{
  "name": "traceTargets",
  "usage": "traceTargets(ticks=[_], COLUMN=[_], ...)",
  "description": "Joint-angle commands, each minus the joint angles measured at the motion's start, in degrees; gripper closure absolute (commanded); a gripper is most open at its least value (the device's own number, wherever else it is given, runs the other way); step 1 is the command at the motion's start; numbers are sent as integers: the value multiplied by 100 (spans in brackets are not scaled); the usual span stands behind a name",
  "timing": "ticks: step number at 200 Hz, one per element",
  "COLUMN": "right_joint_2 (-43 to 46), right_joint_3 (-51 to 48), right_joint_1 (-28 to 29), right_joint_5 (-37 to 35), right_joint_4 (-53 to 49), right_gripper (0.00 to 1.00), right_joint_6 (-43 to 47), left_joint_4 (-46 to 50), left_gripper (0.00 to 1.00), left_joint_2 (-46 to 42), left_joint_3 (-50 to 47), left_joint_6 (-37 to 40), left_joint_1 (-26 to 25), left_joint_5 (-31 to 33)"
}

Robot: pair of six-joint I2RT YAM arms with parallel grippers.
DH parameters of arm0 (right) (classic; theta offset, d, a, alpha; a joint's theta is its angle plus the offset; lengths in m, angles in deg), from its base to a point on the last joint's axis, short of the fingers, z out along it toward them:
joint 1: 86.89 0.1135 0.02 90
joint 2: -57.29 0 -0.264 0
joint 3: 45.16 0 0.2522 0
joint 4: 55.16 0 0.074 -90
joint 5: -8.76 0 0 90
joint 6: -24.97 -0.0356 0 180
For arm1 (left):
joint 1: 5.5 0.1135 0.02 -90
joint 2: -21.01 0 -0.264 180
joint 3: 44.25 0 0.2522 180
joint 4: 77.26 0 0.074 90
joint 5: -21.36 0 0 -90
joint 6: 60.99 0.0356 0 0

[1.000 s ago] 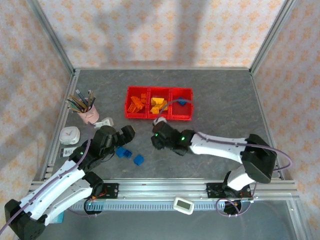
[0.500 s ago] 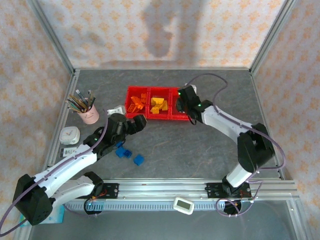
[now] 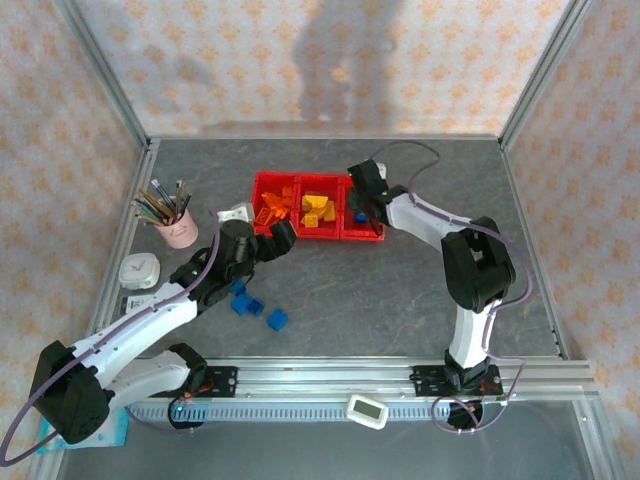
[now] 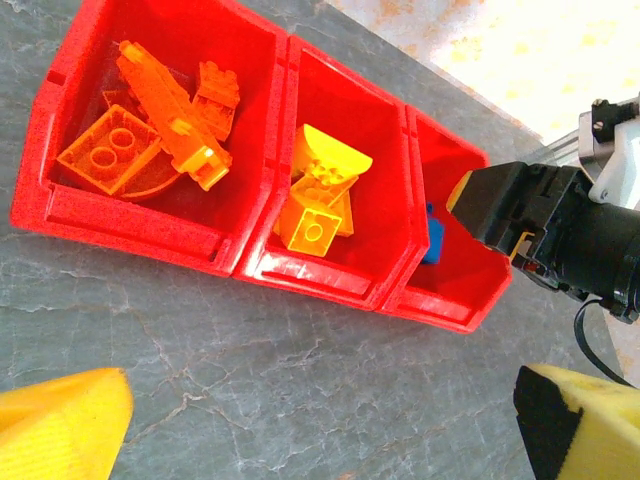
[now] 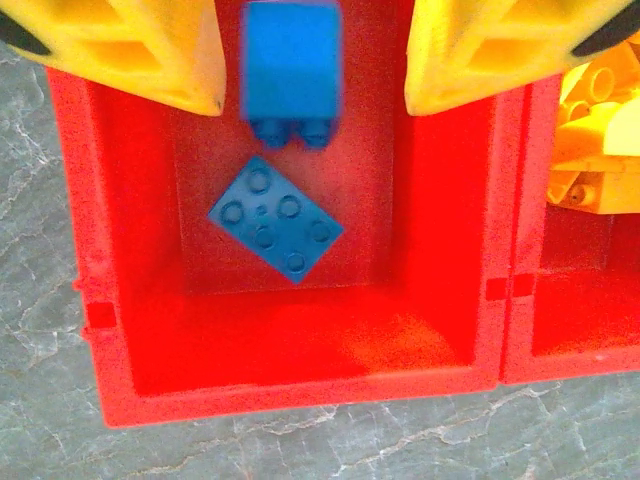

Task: Sort the legos into containers by color
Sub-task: Place the lego in the container, then pick up the lego from the bottom-center of the table.

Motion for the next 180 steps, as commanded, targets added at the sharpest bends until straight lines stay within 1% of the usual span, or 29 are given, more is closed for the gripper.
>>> traceTargets(ticks=[1,30,56,69,94,119,140,161,180], right_joint_2=[316,813,1256,1430,1718,1919,1857,1771,1584], right_joint_3=[155,-77,-392,-575,-894,-1252,-1410,-1676,-1846], right_joint_1=[1,98,423,673,1263,1892,2513,3138,3547], right_joint_5=[-41,179,148,171,127,257,232,249,343], right_joint_4=[-28,-78,-204,-216,-175,45,149,536,886], right_gripper=[48,46,41,39,35,30,27,24,22], right_joint_6=[116,120,101,107,120,153,156,254,275], left_joint_4=[-109,24,211,319,747,1215,1697,2173,2536], left_gripper=[1,1,1,1,1,1,1,1,1], left_joint_2=[50,-34,-297,-467,-822,-1236,-1536,-1866,-2200], left_joint_3=[192,257,176,88,-32,-202,-262,-325,-383], left_joint_6=[154,185,139,94,19,-106,-239,-400,-588], left_joint_1=[54,81,80,89,98,105,111,114,111], left_joint_5=[128,111,178,207,332,433,505,638,741])
